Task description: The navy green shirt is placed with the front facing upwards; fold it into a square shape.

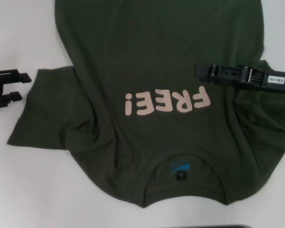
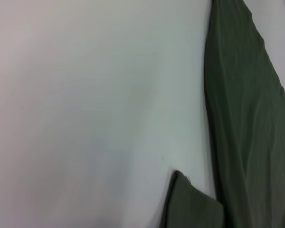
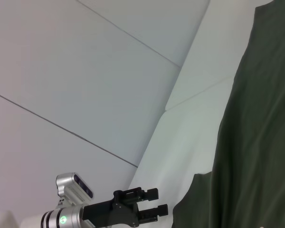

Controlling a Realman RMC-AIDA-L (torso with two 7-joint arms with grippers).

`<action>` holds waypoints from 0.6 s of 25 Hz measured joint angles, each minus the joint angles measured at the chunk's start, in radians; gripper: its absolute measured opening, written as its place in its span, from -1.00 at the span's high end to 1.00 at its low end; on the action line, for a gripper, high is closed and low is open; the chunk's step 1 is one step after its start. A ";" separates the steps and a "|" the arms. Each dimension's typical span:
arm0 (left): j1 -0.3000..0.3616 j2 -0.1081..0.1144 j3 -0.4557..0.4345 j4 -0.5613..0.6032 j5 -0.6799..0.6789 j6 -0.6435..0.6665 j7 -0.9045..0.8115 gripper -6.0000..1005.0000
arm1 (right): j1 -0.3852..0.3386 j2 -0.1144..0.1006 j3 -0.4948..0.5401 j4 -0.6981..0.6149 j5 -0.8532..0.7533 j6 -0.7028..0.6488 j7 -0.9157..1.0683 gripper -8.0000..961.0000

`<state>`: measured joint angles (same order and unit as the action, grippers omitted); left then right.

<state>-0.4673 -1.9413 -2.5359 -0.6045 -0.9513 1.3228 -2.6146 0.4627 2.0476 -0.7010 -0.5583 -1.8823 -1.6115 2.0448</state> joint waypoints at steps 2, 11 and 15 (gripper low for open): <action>-0.001 0.000 0.000 0.004 0.000 -0.004 0.000 -0.30 | 0.000 0.000 0.000 0.000 0.000 0.003 0.000 -0.79; -0.005 -0.005 0.000 0.016 0.000 -0.027 -0.001 -0.30 | 0.004 0.000 0.000 0.000 0.000 0.004 0.000 -0.79; -0.009 -0.009 0.001 0.016 0.000 -0.040 -0.001 -0.30 | 0.003 -0.001 0.000 0.000 0.000 0.004 0.000 -0.79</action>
<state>-0.4759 -1.9504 -2.5345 -0.5886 -0.9517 1.2825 -2.6154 0.4660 2.0470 -0.7010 -0.5583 -1.8820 -1.6074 2.0448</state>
